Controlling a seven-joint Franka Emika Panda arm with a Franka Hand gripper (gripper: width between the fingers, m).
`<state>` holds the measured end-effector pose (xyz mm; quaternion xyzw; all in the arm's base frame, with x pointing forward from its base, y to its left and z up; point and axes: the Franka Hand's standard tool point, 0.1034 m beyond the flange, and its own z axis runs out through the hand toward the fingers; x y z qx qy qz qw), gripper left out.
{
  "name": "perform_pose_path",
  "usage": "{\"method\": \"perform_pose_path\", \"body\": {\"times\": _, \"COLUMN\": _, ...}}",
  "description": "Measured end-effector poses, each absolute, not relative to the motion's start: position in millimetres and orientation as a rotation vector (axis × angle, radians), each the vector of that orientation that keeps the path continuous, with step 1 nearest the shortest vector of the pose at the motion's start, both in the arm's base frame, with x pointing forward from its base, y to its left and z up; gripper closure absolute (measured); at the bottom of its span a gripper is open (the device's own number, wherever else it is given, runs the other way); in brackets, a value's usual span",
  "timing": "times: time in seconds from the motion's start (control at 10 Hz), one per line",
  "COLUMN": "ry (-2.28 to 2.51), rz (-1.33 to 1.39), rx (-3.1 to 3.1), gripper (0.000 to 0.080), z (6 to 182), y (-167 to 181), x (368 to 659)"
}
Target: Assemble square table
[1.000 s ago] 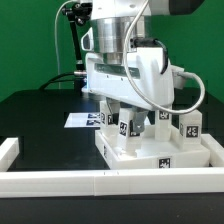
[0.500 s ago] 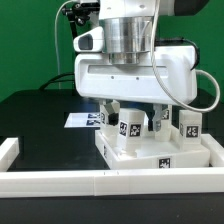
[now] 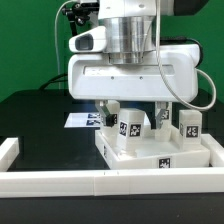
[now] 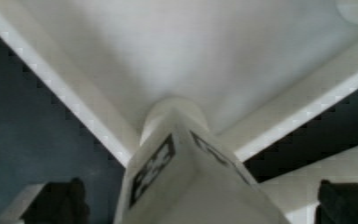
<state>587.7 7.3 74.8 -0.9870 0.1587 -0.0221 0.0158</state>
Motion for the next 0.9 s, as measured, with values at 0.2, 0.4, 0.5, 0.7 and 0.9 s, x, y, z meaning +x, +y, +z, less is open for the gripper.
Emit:
{"method": "perform_pose_path", "body": {"times": 0.2, "ry": 0.095, "rz": -0.131, "rx": -3.168, "gripper": 0.0151, "z": 73.6, "y": 10.8, "x": 589.6}}
{"method": "perform_pose_path", "body": {"times": 0.4, "ry": -0.248, "rz": -0.125, "rx": -3.186, "gripper": 0.0151, "z": 74.7, "y": 10.0, "x": 590.6}}
{"method": "perform_pose_path", "body": {"times": 0.5, "ry": -0.382, "rz": -0.119, "rx": -3.184, "gripper": 0.0151, "z": 74.7, "y": 10.8, "x": 590.5}}
{"method": "perform_pose_path", "body": {"times": 0.7, "ry": -0.558, "rz": -0.112, "rx": -3.162, "gripper": 0.0151, "z": 74.6, "y": 7.0, "x": 590.5}}
{"method": "perform_pose_path", "body": {"times": 0.9, "ry": -0.565, "rz": -0.111, "rx": -3.161, "gripper": 0.0151, "z": 74.3, "y": 6.0, "x": 590.3}}
